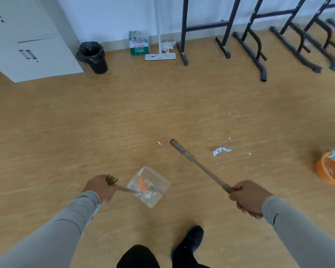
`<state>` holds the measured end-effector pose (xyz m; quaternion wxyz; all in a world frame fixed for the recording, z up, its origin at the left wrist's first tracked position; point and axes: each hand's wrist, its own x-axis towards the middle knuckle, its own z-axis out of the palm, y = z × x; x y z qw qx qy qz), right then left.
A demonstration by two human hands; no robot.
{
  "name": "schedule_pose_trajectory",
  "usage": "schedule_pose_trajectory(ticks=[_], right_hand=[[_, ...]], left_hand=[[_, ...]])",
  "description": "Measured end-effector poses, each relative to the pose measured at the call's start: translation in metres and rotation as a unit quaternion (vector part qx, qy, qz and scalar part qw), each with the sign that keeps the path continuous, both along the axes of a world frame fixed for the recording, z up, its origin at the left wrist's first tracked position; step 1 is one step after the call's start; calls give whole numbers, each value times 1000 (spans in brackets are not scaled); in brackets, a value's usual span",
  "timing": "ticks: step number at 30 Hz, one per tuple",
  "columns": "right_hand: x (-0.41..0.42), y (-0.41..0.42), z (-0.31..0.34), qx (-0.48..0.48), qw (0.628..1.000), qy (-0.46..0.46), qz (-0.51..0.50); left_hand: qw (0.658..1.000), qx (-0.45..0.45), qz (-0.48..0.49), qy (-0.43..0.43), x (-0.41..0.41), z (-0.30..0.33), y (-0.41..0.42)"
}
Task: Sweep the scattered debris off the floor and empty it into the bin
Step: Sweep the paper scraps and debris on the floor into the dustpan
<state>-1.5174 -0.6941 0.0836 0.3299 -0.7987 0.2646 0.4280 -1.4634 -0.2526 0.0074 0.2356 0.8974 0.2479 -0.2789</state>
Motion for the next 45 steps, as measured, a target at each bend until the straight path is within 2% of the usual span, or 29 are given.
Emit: schedule_pose_trajectory(ticks=[5,9,15,21,26,30,37,41,45], right_hand=[[6,-3,-9,23,997,-54,-55],[10,19,-14,21,996,-16,-82],[78,77,7,17,992,-14,-126],[124,136,-3,-3,987,9,-158],[161,170,-17,0,981,13,-191],[207,176,-32,-18,986,13,-166],[272,200,-95,-25,996,35,-80],[275,222,-122,-62,996,56,10],[249,227,-104,-68,988,106,91]], left_hand=[[1000,-9,-1,-26,33,12,4],[998,17,-53,-26,65,23,12],[992,36,-121,-21,136,30,46],[986,21,-164,7,196,-7,81],[977,53,-203,24,220,-28,82],[980,43,-189,51,242,-45,77],[990,-5,-135,42,262,-85,67],[992,-12,-118,36,268,-94,72],[992,-11,-127,27,270,-91,72]])
